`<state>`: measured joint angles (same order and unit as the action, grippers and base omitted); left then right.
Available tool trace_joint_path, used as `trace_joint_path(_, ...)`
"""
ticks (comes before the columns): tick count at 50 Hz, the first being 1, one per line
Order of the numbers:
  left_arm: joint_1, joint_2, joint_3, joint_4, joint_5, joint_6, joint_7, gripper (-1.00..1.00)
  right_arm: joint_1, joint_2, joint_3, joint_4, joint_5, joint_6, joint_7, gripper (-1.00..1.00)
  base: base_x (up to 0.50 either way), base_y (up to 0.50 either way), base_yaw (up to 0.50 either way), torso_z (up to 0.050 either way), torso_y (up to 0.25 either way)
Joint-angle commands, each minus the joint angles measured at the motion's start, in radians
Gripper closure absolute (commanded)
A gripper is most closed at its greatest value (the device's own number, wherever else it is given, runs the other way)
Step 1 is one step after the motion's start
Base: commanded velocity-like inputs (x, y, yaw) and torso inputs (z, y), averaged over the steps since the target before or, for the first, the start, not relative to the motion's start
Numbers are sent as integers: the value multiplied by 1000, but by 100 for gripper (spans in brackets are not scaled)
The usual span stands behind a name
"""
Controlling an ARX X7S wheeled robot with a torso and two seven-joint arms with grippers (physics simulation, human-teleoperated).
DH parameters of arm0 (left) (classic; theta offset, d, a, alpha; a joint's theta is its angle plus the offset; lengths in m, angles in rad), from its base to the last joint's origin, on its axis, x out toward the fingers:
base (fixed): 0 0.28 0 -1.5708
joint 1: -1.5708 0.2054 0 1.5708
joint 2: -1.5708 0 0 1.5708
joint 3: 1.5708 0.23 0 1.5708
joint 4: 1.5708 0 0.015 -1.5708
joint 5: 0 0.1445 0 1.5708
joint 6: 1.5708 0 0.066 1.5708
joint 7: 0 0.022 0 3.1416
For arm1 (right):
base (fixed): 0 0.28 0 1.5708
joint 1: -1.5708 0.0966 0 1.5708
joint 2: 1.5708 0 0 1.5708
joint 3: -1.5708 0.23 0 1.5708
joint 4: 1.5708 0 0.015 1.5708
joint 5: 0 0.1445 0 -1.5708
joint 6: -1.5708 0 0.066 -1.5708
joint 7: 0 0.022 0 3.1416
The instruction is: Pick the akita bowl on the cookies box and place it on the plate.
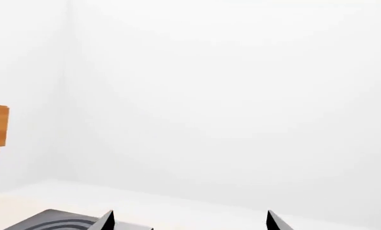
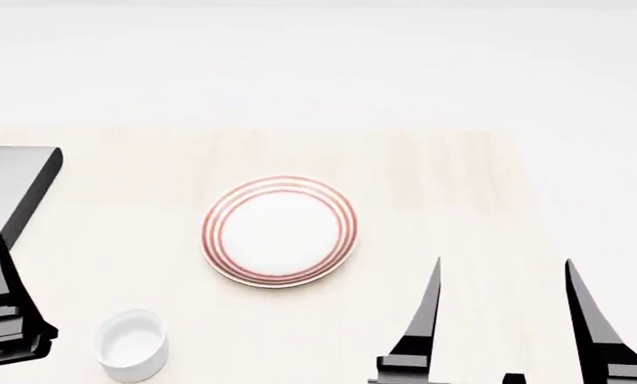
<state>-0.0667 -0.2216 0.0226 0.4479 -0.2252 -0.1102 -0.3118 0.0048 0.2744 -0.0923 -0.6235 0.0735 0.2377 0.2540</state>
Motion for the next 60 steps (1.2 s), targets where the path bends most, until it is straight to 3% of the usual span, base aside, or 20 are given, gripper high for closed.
trace_joint_path(1,-2,-5,-13,8,-48,-2,5,-100,-1,8,-9,-1,-4,-3,7,-100,0,0,0,50,0)
trace_joint_path(25,-7,-22,7,-1,-51,-27,-5,-100,-3,21,-9,3,10,-12,19,-100,0,0,0,50,0)
trace_joint_path(36,-8,-17,-20,-3,-93,2,-5,-100,-1,27,-12,1,11,-10,24,-100,0,0,0,0,-13)
trace_joint_path(60,-1,-27,-12,0,-98,28,-8,-100,0,37,-17,-5,17,-9,31,-100,0,0,0,0,-250)
